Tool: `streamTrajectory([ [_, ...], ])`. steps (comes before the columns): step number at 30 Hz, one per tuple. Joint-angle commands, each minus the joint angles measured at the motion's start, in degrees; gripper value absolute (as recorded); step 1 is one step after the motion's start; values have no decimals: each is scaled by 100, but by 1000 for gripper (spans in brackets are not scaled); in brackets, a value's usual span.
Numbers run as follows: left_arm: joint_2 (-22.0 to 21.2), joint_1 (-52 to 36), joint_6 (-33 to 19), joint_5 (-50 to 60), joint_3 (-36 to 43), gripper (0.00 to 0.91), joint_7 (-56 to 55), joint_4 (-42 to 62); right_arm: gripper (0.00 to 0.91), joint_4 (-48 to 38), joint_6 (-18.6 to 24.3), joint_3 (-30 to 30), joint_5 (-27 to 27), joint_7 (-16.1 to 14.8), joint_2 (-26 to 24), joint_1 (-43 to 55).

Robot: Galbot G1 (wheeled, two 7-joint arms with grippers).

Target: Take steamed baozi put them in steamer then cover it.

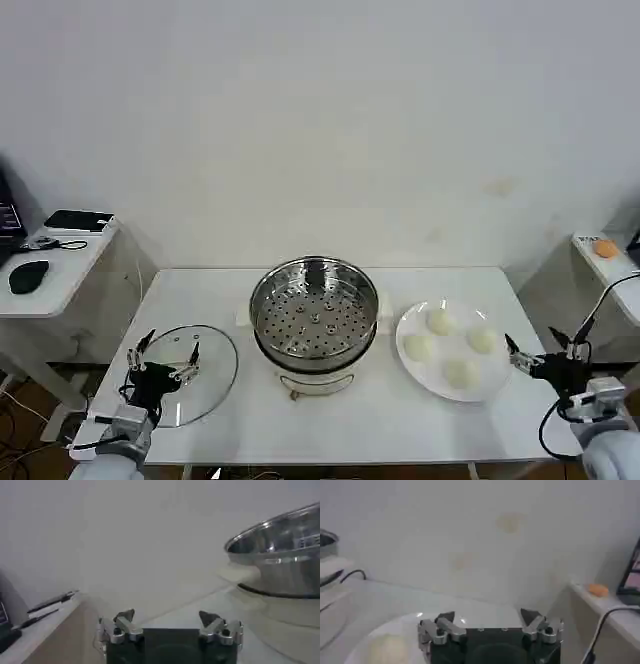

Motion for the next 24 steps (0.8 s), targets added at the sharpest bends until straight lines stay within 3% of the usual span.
streamTrajectory([
  [1, -25, 11, 9, 111, -2, 907, 26, -69, 907, -50, -210, -27, -429, 16, -227, 451],
  [3, -55, 20, 8, 122, -8, 907, 47, -114, 907, -174, -448, -110, -531, -168, -496, 765],
  [5, -95, 30, 27, 162, -15, 907, 36, -163, 907, -451, -525, -272, -609, -669, -900, 1223],
  [8, -100, 47, 196, 141, -16, 907, 38, -263, 907, -920, -667, -636, -1163, -1417, -1514, 1801],
  [12, -192, 30, 176, 193, -41, 907, 111, -316, 907, -1521, -245, -1456, -1810, -2648, -2055, 2686],
  [16, -339, 71, 133, 243, -71, 907, 207, -410, 907, -1762, -264, -1834, -2649, -4140, -2202, 3271],
  [18, -390, 122, 78, 288, -90, 907, 264, -450, 907, -2003, -227, -2184, -3109, -5193, -2216, 3955],
  [22, -403, 218, 62, 292, -134, 907, 273, -519, 907, -2438, -129, -3092, -3345, -5892, -2056, 5045],
  [24, -422, 280, 66, 257, -198, 907, 301, -573, 907, -2748, 275, -3679, -3842, -6175, -1843, 5614],
])
